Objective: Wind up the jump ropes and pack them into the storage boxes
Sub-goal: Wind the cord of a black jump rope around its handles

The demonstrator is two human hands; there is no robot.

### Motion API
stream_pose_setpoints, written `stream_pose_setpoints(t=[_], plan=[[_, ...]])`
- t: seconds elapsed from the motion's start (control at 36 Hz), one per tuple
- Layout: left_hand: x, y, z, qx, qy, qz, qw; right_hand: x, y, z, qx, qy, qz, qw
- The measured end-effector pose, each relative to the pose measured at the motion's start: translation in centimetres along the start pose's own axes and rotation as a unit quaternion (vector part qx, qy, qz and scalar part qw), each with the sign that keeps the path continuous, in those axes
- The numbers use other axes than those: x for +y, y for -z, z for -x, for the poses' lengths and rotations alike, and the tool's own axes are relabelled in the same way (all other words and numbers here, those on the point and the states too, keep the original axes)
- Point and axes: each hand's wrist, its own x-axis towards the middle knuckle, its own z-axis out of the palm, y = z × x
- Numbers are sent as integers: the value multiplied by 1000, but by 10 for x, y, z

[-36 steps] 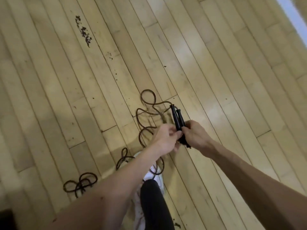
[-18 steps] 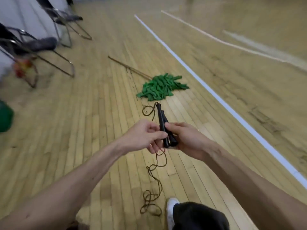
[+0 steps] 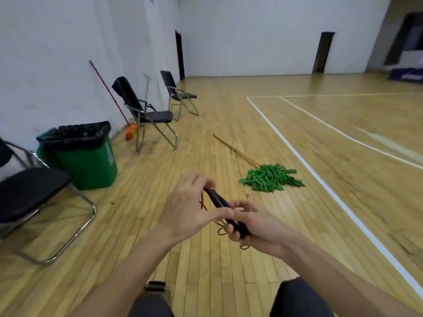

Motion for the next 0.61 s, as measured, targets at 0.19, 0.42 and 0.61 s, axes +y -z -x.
stream_pose_setpoints(t=[0.19,0.42,0.61], plan=[[-5,-6,15,-47,95,241,965,-20,-9,20,-80,2,34,996],[24,-23,-7,36,146,316,937,-22,7,35,-128,-19,34,991],[36,-20,-15,79,120,271,952,-19,21,40,-245,-136,26,959]])
